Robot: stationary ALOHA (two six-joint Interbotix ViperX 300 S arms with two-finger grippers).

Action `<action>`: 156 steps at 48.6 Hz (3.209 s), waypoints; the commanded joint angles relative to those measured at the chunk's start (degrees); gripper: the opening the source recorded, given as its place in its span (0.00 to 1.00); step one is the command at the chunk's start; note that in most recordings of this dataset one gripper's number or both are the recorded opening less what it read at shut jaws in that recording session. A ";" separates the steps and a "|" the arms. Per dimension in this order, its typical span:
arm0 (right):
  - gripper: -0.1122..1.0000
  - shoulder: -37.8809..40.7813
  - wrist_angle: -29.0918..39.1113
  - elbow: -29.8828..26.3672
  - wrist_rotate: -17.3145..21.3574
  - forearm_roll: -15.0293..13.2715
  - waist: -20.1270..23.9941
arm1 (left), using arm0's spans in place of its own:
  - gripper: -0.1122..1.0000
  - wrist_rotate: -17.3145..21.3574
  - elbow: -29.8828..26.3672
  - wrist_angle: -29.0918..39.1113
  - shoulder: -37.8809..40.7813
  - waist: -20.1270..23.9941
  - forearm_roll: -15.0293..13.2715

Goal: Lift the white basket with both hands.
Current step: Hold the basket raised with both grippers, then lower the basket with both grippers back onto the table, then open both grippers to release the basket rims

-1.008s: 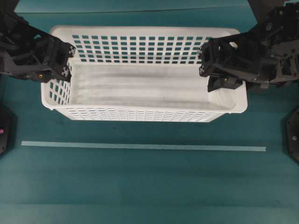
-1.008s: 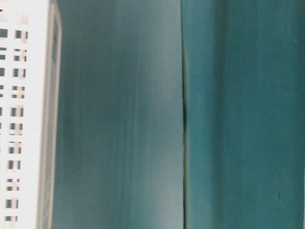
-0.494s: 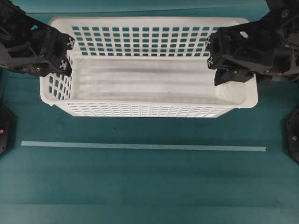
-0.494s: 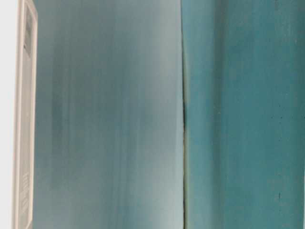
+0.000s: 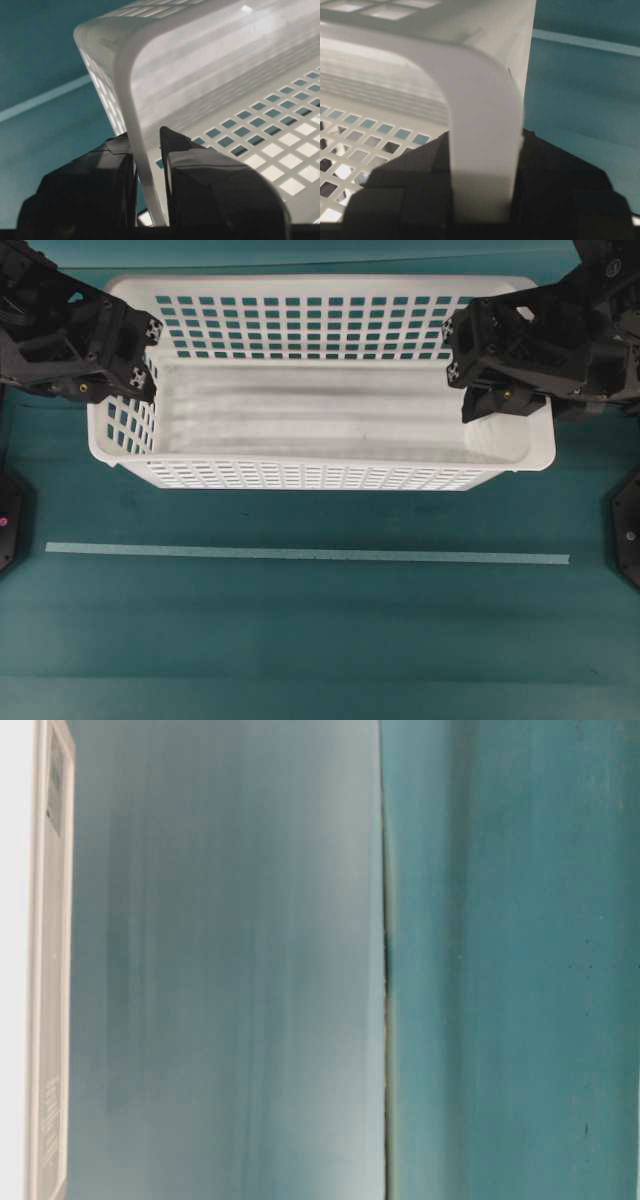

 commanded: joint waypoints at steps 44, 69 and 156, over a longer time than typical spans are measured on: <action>0.26 -1.23 -7.82 12.39 -0.79 2.29 1.67 | 0.20 1.23 10.81 -5.10 1.05 0.09 0.26; 0.26 -0.18 -16.70 25.93 -0.53 2.29 1.49 | 0.20 0.09 23.99 -16.08 1.67 -0.18 0.26; 0.26 13.71 -46.85 42.36 -1.41 -0.09 1.32 | 0.17 -0.09 39.02 -38.76 13.80 -0.53 0.26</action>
